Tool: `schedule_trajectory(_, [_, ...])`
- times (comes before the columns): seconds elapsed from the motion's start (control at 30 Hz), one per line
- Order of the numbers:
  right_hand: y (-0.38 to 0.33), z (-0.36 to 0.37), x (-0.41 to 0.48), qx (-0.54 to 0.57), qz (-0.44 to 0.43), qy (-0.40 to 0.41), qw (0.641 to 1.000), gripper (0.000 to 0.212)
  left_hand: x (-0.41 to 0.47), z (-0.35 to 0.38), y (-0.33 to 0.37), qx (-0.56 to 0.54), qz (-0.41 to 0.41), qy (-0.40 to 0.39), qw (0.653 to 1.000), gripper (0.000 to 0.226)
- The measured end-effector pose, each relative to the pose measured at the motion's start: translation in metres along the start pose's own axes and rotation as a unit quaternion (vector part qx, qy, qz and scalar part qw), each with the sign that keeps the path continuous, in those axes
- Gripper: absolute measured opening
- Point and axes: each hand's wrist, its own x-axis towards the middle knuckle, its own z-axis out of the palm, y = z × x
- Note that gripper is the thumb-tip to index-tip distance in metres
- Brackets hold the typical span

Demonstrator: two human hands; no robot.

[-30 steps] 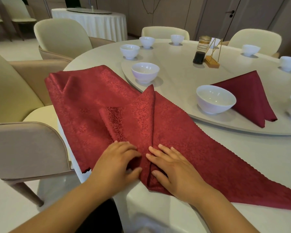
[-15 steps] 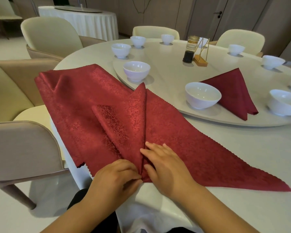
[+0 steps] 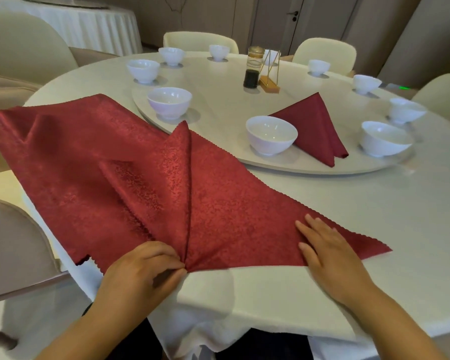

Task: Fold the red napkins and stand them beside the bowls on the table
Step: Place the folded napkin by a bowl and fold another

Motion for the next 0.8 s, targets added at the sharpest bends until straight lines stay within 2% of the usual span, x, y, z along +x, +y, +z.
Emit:
schedule_trajectory(0.1, [0.03, -0.014, -0.009, 0.081, 0.061, 0.098, 0.99, 0.044, 0.0, 0.001, -0.001, 0.002, -0.002, -0.003, 1.0, 0.066])
schedule_trajectory(0.13, [0.04, -0.018, -0.012, 0.113, 0.088, 0.134, 0.981, 0.034, 0.0, 0.001, -0.001, 0.006, 0.003, -0.003, 1.0, 0.066])
schedule_trajectory(0.17, [0.046, -0.023, -0.015, 0.152, 0.094, 0.168, 0.969, 0.032, 0.001, 0.001, -0.001, 0.011, 0.013, -0.004, 1.0, 0.066])
schedule_trajectory(0.23, [0.048, -0.036, -0.021, 0.216, 0.032, 0.203, 0.954, 0.035, 0.003, 0.0, -0.002, 0.026, 0.037, -0.012, 0.999, 0.066])
schedule_trajectory(0.27, [0.047, -0.041, -0.024, 0.213, -0.011, 0.172, 0.962, 0.036, 0.004, -0.001, -0.003, 0.032, 0.046, -0.016, 0.998, 0.067])
schedule_trajectory(0.33, [0.052, -0.042, -0.026, 0.137, -0.087, 0.095, 0.982, 0.042, 0.005, -0.001, -0.005, 0.037, 0.057, -0.023, 0.997, 0.067])
schedule_trajectory(0.43, [0.062, -0.027, -0.022, -0.026, -0.137, 0.108, 0.984, 0.056, 0.008, -0.001, -0.005, 0.043, 0.069, -0.023, 0.996, 0.061])
schedule_trajectory(0.53, [0.06, -0.032, -0.016, -0.078, -0.112, 0.134, 0.982, 0.037, 0.012, 0.001, -0.004, 0.066, 0.089, -0.012, 0.994, 0.033])
schedule_trajectory(0.6, [0.055, -0.043, -0.018, -0.05, -0.092, 0.137, 0.985, 0.034, 0.012, 0.001, -0.004, 0.068, 0.094, -0.016, 0.993, 0.026])
schedule_trajectory(0.67, [0.044, -0.067, -0.021, 0.05, -0.054, 0.111, 0.991, 0.038, 0.012, -0.001, -0.006, 0.064, 0.102, -0.022, 0.992, 0.024])
schedule_trajectory(0.73, [0.033, -0.091, -0.017, 0.181, -0.019, 0.083, 0.98, 0.058, 0.011, -0.005, -0.008, 0.056, 0.109, -0.027, 0.992, 0.023])
schedule_trajectory(0.8, [0.024, -0.11, -0.008, 0.232, -0.014, 0.086, 0.969, 0.07, 0.01, -0.011, -0.01, 0.047, 0.111, -0.035, 0.992, 0.023])
